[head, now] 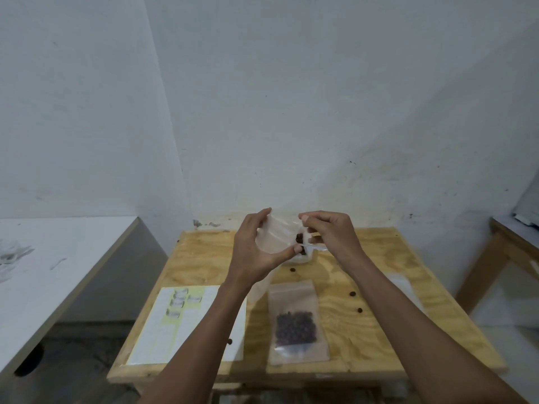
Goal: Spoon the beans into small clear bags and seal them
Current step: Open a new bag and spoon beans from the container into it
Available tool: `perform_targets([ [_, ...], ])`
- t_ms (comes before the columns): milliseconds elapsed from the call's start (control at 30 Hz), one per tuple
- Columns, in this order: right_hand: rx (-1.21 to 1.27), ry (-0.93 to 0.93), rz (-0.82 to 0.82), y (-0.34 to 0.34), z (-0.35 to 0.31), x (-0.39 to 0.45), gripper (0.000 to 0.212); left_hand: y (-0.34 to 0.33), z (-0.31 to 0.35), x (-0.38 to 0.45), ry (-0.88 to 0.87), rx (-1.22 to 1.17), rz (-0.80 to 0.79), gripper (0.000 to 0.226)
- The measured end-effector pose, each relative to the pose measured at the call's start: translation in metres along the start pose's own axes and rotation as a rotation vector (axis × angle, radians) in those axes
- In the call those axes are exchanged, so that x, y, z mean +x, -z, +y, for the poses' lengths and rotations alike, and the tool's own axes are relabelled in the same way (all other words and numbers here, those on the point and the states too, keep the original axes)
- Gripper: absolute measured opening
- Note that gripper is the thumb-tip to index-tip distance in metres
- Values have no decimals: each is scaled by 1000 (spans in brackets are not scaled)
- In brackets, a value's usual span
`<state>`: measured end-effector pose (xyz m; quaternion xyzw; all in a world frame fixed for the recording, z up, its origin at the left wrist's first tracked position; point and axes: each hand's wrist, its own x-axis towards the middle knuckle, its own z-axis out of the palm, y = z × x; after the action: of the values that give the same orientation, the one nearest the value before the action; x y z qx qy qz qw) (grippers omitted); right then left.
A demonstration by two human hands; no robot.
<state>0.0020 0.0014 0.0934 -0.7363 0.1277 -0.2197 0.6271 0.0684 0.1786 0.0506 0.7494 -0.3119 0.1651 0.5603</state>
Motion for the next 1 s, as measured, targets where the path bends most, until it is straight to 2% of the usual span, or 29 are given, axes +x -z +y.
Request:
perform_targets([
  [100, -355, 42, 164, 8, 26, 15, 12, 5, -13, -1, 13, 49, -20, 95],
  [300, -717, -22, 63, 5, 66, 36, 25, 5, -36, 0, 54, 117, -95, 100],
  [633, -851, -100, -44, -13, 79, 58, 16, -15, -63, 8, 223, 36, -139, 95],
  [867, -1061, -115, 18, -3, 67, 62, 24, -32, -69, 17, 302, -78, -171, 89],
  [1000, -1092, -129, 34, -1, 67, 62, 14, -42, -66, 23, 335, -178, -161, 69],
])
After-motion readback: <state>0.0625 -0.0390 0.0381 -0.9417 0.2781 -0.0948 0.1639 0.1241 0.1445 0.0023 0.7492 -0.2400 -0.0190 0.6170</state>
